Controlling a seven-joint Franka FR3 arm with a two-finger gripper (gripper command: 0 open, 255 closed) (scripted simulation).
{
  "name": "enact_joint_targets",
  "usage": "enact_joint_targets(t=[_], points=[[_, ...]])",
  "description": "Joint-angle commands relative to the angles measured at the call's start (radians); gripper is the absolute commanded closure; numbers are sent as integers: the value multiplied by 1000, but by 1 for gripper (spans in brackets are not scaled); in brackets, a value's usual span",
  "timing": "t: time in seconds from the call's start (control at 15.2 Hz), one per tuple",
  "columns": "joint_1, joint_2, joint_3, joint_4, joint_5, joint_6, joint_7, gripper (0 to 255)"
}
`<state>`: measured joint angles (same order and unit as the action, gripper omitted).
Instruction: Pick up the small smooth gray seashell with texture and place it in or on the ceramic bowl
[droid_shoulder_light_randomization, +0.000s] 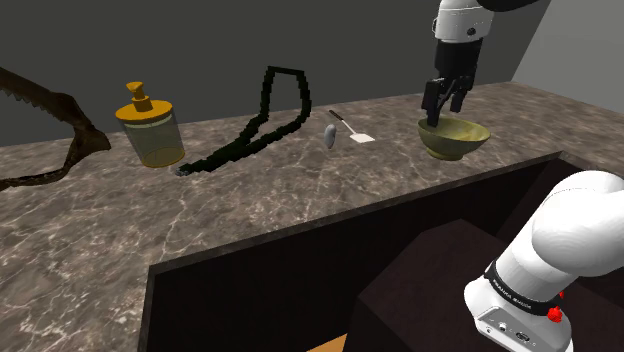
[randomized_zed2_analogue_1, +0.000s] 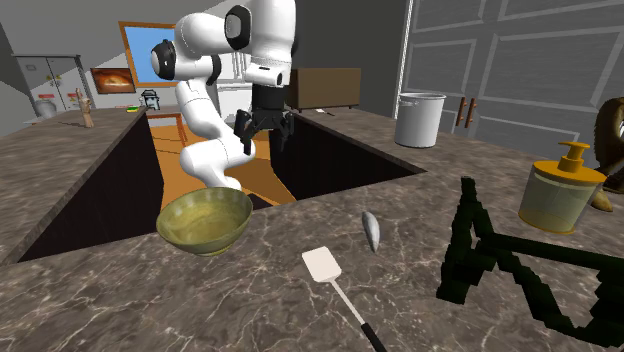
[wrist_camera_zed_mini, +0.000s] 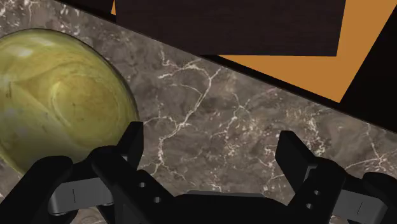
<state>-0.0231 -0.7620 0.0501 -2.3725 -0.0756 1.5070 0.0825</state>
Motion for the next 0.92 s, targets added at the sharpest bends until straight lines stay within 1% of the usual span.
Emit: enact_joint_targets(t=[0.0,0.4,0.86], points=[[0,0,0,0,0,0,0,0],[-4,170,-1,28,101,186,87,0],[0,388,-8,113,217,380,155,0]])
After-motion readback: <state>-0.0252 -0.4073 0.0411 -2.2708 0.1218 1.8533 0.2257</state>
